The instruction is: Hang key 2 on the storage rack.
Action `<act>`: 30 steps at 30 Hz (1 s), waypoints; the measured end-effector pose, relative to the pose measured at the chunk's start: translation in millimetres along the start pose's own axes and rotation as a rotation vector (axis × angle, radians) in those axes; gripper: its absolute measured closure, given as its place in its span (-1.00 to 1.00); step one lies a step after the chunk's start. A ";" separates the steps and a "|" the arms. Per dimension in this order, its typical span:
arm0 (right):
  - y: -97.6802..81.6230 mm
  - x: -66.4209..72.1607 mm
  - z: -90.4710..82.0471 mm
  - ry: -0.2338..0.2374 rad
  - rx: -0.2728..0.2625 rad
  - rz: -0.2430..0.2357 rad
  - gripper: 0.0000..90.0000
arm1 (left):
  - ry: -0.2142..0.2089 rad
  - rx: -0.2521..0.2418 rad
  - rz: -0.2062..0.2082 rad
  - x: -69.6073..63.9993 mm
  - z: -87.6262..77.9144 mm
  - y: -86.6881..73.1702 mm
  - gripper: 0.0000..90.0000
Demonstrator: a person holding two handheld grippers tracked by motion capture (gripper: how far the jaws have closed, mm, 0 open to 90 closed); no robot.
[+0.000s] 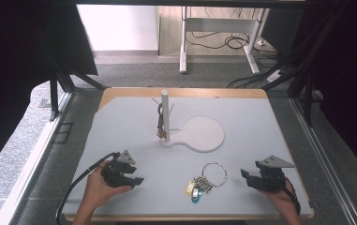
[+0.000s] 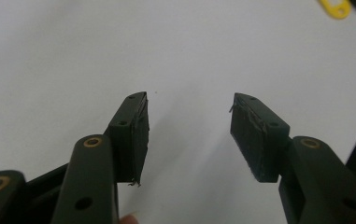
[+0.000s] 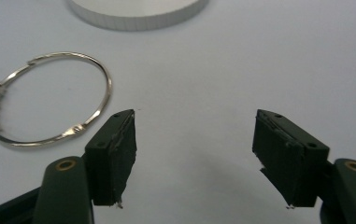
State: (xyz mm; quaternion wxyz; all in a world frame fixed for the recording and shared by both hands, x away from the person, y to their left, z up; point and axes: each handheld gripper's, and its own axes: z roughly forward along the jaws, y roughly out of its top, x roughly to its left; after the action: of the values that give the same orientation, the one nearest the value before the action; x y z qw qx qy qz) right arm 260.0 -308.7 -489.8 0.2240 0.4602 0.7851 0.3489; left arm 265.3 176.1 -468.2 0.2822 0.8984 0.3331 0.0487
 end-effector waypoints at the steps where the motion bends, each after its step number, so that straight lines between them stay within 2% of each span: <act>1: 2.4 1.8 -0.2 0.007 0.005 -0.014 -0.24 | 0.004 -0.008 -0.001 0.3 -3.8 -1.2 0.05; 4: 8.5 5.9 0.6 0.032 0.022 -0.039 -0.16 | 0.010 -0.022 -0.008 0.4 -9.0 -3.4 0.05; 7: 25.0 17.5 0.8 0.068 0.103 -0.135 -0.04 | 0.010 -0.024 -0.006 -0.8 -13.3 -6.5 0.05; 8: 25.0 17.5 0.8 0.068 0.103 -0.135 -0.04 | 0.010 -0.024 -0.006 -0.8 -13.3 -6.5 0.05; 9: 37.2 22.5 -1.3 0.101 0.139 -0.188 0.02 | 0.017 -0.022 -0.004 -2.2 -13.9 -7.8 0.05; 12: 53.4 27.4 -0.7 0.132 0.183 -0.223 0.11 | 0.000 -0.042 -0.002 -3.8 -15.8 -7.9 0.05; 13: 53.4 27.4 -0.7 0.132 0.183 -0.223 0.11 | -0.020 -0.061 0.003 -4.5 -17.8 -7.5 0.05; 14: 59.7 29.7 1.4 0.143 0.213 -0.244 0.13 | -0.025 -0.069 0.004 -5.1 -19.2 -7.1 0.05; 15: 68.4 35.1 6.4 0.161 0.264 -0.283 0.19 | -0.013 -0.068 0.005 -5.8 -19.7 -6.3 0.05; 17: 75.6 41.8 12.8 0.192 0.320 -0.303 0.25 | -0.008 -0.058 0.006 -5.8 -18.7 -6.0 0.05; 18: 75.6 41.8 12.8 0.192 0.320 -0.303 0.25 | -0.008 -0.058 0.006 -5.8 -18.7 -6.0 0.05; 19: 82.1 48.4 19.8 0.211 0.368 -0.336 0.31 | -0.003 -0.050 0.006 -7.3 -15.3 -5.8 0.05; 21: 84.4 51.0 22.6 0.218 0.386 -0.340 0.33 | -0.006 -0.044 0.010 -8.3 -12.4 -5.3 0.06; 22: 90.8 57.4 30.9 0.227 0.438 -0.356 0.37 | -0.011 -0.039 0.012 -9.2 -10.2 -4.8 0.06; 26: 97.9 65.1 46.0 0.221 0.499 -0.385 0.42 | -0.001 -0.013 0.022 -10.1 -5.8 -4.3 0.05; 28: 98.9 65.9 48.7 0.219 0.510 -0.384 0.43 | 0.000 -0.023 0.016 -10.5 -5.4 -4.7 0.05; 30: 100.6 66.2 59.3 0.198 0.546 -0.377 0.48 | 0.002 -0.022 0.016 -11.1 -5.4 -5.1 0.06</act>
State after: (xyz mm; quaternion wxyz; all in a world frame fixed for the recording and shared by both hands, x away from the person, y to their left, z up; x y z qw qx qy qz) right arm 325.4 -196.8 -454.9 0.0758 0.3137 0.9387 0.1215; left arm 252.4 174.8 -465.3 0.2914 0.8977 0.3258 0.0557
